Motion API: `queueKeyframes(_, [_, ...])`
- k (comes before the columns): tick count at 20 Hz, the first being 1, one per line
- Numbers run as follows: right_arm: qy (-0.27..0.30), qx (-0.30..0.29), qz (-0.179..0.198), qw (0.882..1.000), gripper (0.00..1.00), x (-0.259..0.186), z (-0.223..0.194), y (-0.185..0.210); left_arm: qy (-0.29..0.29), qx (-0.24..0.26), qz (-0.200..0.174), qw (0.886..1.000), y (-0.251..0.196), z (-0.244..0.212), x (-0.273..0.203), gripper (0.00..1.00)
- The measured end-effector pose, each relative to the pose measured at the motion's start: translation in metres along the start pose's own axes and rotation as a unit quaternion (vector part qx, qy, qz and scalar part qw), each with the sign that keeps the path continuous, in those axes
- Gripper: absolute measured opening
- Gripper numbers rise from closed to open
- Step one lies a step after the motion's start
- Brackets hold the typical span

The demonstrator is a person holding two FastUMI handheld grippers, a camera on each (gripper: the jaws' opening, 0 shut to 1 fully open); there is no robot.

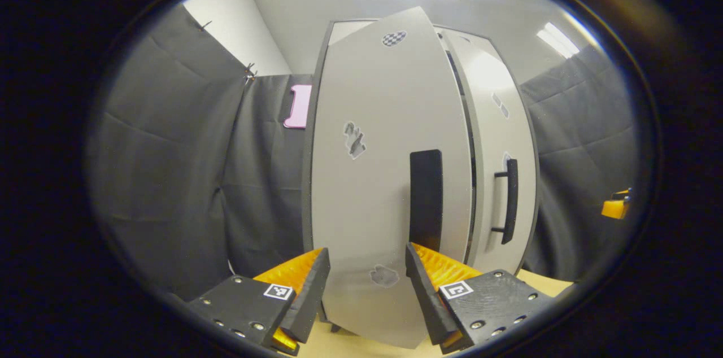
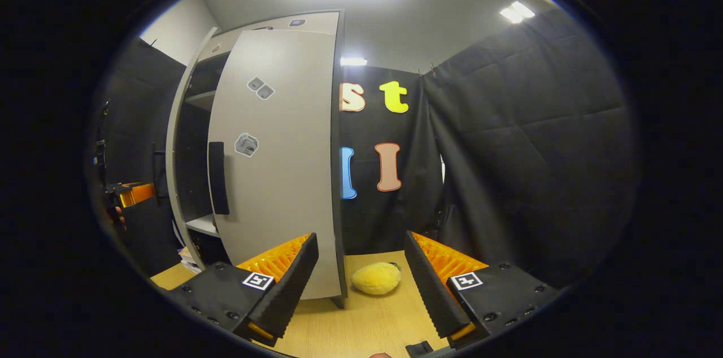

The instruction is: Grab one shoe with the right hand and put it into the shoe cabinet, grab the other shoe with the left hand and put it into the shoe cabinet; then close the right door with the right hand and the left door with the left hand.

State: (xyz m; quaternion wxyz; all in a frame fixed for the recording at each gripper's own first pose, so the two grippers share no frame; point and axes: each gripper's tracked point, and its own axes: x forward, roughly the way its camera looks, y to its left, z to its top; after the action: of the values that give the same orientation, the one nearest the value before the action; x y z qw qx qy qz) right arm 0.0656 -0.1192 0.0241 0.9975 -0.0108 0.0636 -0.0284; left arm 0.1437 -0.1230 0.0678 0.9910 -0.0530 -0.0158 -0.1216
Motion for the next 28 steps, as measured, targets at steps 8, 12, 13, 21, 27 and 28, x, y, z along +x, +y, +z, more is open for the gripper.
queueKeyframes(8, [-0.007,0.003,-0.006,1.0,0.98,-0.002,0.004,0.028,-0.005,0.009,-0.02,1.0,0.017,0.006,-0.014,0.85])
queueKeyframes(12, [-0.033,-0.017,-0.01,0.999,0.98,-0.011,0.016,0.053,0.011,0.012,-0.02,1.0,0.064,0.004,-0.047,0.85])
queueKeyframes(13, [-0.037,-0.017,-0.004,0.999,0.98,-0.015,0.018,0.058,0.013,0.016,-0.01,1.0,0.076,0.005,-0.059,0.84])
queueKeyframes(21, [-0.03,-0.014,0.039,0.999,0.98,-0.045,0.013,0.071,0.027,0.024,0.045,0.998,0.104,0.011,-0.151,0.84])
queueKeyframes(27, [-0.027,-0.006,0.055,0.998,0.98,-0.071,0.009,0.072,0.033,0.03,0.059,0.997,0.097,0.012,-0.195,0.84])
queueKeyframes(28, [-0.028,-0.008,0.056,0.998,0.98,-0.075,0.009,0.072,0.031,0.028,0.06,0.997,0.096,0.014,-0.197,0.85])
